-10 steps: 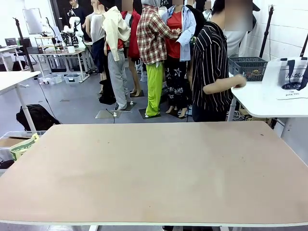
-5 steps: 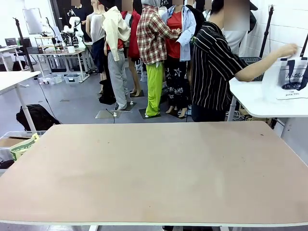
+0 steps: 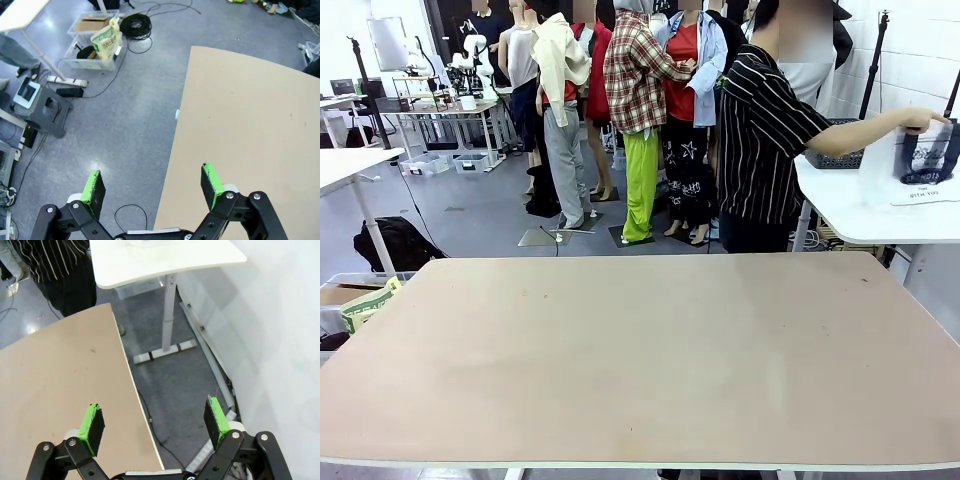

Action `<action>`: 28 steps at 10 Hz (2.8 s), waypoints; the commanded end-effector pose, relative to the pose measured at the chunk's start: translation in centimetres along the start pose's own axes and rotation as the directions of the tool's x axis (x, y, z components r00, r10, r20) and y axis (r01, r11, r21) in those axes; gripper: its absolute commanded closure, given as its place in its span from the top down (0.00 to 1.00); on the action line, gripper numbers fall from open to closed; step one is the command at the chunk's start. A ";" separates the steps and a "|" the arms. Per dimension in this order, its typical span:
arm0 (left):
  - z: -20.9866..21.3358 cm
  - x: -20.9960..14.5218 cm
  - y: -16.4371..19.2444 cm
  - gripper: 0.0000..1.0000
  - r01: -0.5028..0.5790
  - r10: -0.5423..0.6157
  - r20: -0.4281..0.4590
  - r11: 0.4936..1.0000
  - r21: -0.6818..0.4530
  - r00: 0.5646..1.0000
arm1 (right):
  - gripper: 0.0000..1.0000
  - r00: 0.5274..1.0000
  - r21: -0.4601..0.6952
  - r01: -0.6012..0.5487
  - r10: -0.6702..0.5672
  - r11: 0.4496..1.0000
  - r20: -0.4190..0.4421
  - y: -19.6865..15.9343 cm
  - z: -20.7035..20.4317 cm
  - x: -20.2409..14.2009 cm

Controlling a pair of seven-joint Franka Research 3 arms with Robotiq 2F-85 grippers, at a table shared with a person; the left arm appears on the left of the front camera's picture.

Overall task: Transfer purchased items from the store into the shopping bag.
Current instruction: Open the Reusable shopping bag in the center of the table.

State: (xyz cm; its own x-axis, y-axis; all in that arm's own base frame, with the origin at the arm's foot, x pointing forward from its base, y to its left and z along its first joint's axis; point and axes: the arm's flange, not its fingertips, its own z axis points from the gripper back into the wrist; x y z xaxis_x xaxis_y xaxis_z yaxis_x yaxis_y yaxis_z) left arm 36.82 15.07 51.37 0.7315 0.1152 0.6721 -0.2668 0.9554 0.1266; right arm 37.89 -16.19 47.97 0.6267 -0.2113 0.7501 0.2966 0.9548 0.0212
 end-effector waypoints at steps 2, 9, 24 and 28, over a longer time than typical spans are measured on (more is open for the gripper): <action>0.1 0.0 0.1 1.00 0.020 -0.020 0.000 1.000 0.015 1.000 | 1.00 1.000 -0.001 -0.018 0.018 1.000 -0.006 0.0 -0.1 -0.1; 0.1 0.0 0.1 1.00 0.020 -0.020 0.000 1.000 0.015 1.000 | 1.00 1.000 -0.001 -0.018 0.018 1.000 -0.006 0.0 -0.1 -0.1; 0.1 0.0 0.1 1.00 0.020 -0.020 0.000 1.000 0.015 1.000 | 1.00 1.000 -0.001 -0.018 0.018 1.000 -0.006 0.0 -0.1 -0.1; 0.1 0.0 0.1 1.00 0.020 -0.020 0.000 1.000 0.015 1.000 | 1.00 1.000 -0.001 -0.018 0.018 1.000 -0.006 0.0 -0.1 -0.1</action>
State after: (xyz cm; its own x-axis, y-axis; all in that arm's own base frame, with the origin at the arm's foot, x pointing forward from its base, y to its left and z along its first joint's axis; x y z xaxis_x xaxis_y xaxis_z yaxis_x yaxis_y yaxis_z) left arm 36.82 15.07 51.37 0.7316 0.1148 0.6720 -0.2666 0.9554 0.1270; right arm 37.89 -16.19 47.97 0.6267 -0.2112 0.7501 0.2965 0.9548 0.0211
